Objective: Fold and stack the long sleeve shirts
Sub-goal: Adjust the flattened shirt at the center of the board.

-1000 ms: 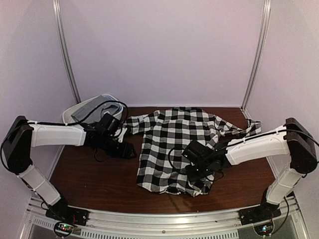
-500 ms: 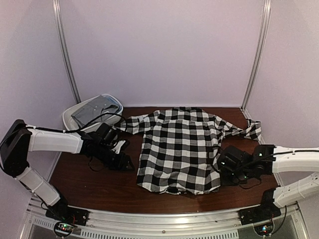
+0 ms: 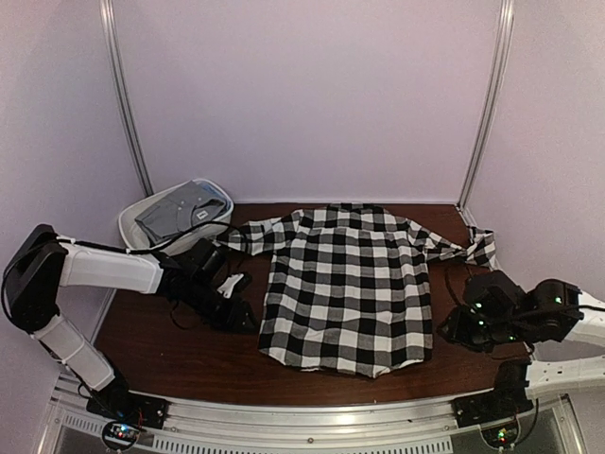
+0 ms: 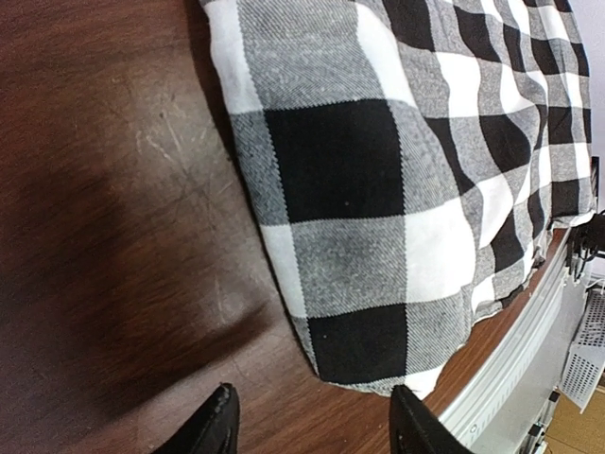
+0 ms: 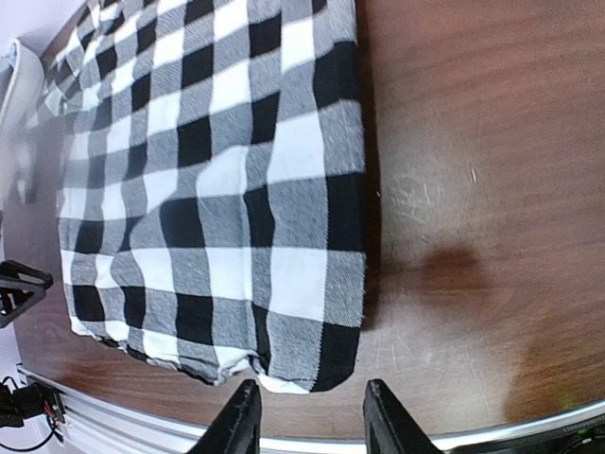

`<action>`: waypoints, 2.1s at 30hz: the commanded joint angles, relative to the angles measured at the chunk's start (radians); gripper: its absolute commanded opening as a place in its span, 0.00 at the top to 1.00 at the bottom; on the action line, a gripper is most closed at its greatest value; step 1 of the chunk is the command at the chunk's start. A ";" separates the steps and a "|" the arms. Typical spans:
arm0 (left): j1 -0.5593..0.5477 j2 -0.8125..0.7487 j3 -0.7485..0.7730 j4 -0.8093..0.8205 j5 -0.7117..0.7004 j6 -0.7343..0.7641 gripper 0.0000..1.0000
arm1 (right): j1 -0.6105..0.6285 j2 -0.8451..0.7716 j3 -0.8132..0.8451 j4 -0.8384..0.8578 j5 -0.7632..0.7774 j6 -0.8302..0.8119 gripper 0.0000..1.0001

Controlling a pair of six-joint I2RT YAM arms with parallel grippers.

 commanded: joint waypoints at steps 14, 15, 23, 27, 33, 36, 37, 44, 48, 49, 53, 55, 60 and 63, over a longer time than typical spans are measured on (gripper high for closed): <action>-0.066 0.114 0.029 0.054 0.016 -0.024 0.49 | -0.074 0.440 0.187 0.379 0.002 -0.411 0.55; -0.071 0.119 0.031 0.057 0.019 -0.027 0.49 | -0.098 0.464 0.177 0.414 -0.025 -0.427 0.55; -0.092 0.133 0.046 0.062 0.021 -0.067 0.65 | -0.203 0.535 0.113 0.549 -0.138 -0.475 0.58; -0.101 0.131 0.066 0.044 0.018 -0.084 0.92 | -0.223 0.508 0.096 0.501 -0.134 -0.462 0.58; -0.101 0.054 0.076 -0.120 -0.084 -0.086 1.00 | -0.238 0.375 0.023 0.348 -0.152 -0.402 0.43; -0.101 0.011 0.074 -0.197 -0.131 -0.085 1.00 | -0.238 0.311 -0.002 0.271 -0.180 -0.377 0.34; -0.100 -0.001 0.072 -0.219 -0.149 -0.085 1.00 | -0.237 0.289 -0.010 0.252 -0.199 -0.368 0.31; -0.099 -0.043 0.065 -0.250 -0.155 -0.102 1.00 | -0.237 0.216 -0.100 0.247 -0.332 -0.338 0.19; -0.099 -0.038 0.055 -0.169 -0.094 -0.110 0.87 | -0.238 0.213 -0.118 0.222 -0.326 -0.325 0.18; -0.099 -0.034 0.058 -0.158 -0.085 -0.107 0.83 | -0.237 0.211 -0.127 0.230 -0.332 -0.313 0.18; -0.100 -0.007 0.059 -0.100 -0.061 -0.107 0.71 | -0.237 0.182 -0.184 0.350 -0.356 -0.256 0.23; -0.100 0.013 0.057 -0.080 -0.049 -0.109 0.67 | -0.237 0.173 -0.204 0.419 -0.358 -0.231 0.33; -0.099 0.041 0.043 -0.052 -0.028 -0.105 0.63 | -0.237 0.204 -0.103 0.385 -0.268 -0.259 0.67; -0.100 0.052 0.042 -0.050 -0.027 -0.100 0.63 | -0.238 0.242 -0.022 0.297 -0.220 -0.308 0.87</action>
